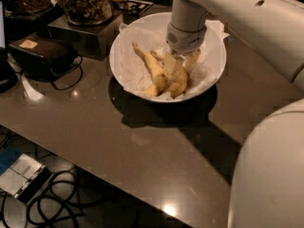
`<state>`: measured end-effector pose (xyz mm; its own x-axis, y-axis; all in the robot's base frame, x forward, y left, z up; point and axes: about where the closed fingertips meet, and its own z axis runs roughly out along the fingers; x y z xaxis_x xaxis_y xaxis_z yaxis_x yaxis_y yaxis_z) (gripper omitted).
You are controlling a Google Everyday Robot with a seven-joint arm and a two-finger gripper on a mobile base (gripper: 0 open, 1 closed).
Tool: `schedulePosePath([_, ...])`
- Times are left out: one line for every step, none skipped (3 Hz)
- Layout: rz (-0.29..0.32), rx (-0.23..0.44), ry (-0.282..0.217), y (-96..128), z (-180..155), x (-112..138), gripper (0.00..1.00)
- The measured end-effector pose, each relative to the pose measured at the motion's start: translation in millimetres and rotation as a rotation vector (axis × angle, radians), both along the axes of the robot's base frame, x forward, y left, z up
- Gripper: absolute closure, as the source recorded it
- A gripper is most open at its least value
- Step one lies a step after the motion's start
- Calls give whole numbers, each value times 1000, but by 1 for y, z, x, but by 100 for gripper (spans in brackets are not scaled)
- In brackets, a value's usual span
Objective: Pick banana from white bowl
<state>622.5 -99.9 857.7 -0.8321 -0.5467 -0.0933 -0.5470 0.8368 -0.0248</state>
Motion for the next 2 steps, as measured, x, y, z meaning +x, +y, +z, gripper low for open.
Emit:
schedulePosePath([0, 0, 0, 0, 0, 0, 83])
schedulePosePath([0, 0, 0, 0, 0, 0, 100])
